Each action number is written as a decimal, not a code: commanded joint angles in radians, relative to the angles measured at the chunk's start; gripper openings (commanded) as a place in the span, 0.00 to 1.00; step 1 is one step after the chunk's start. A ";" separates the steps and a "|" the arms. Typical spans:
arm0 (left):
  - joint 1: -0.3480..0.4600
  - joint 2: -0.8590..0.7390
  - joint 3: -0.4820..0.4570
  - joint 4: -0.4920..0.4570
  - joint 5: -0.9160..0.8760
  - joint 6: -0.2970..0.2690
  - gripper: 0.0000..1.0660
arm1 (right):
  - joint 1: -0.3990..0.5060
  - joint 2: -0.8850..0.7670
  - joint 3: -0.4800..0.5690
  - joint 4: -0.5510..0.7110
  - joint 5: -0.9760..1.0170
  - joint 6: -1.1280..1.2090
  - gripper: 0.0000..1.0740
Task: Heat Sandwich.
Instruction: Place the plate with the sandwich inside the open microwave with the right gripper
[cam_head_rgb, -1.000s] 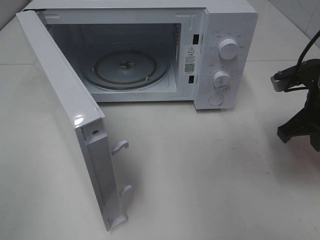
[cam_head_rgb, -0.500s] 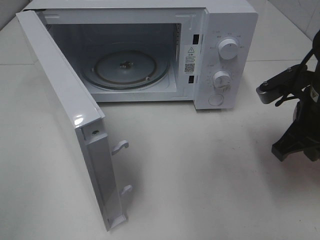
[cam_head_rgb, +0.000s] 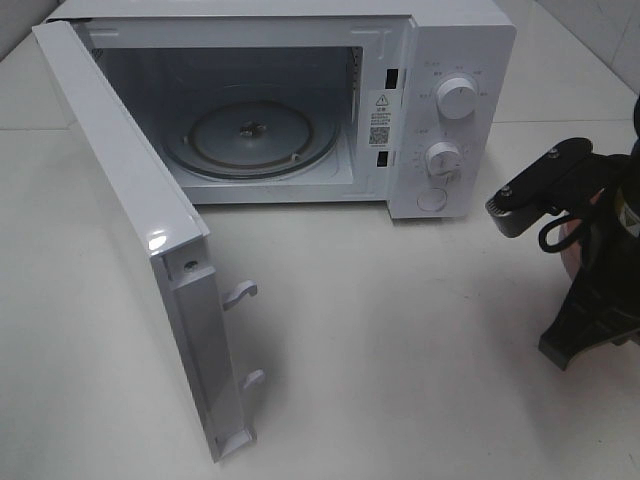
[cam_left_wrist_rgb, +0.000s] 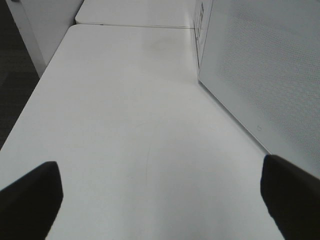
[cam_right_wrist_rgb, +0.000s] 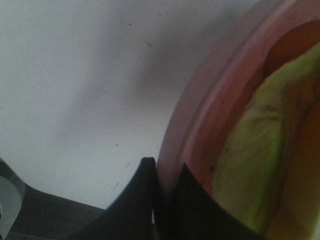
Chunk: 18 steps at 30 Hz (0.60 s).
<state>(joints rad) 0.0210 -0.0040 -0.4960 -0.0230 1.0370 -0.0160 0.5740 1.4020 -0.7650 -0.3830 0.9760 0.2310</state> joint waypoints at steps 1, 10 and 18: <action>0.002 -0.020 0.001 -0.002 -0.002 -0.001 0.95 | 0.048 -0.027 0.005 -0.026 0.035 0.008 0.01; 0.002 -0.020 0.001 -0.002 -0.002 -0.001 0.95 | 0.209 -0.049 0.006 -0.027 0.067 0.016 0.00; 0.002 -0.020 0.001 -0.002 -0.002 -0.001 0.95 | 0.324 -0.050 0.006 -0.027 0.070 -0.020 0.00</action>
<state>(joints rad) 0.0210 -0.0040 -0.4960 -0.0230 1.0370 -0.0160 0.8790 1.3560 -0.7600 -0.3830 1.0270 0.2270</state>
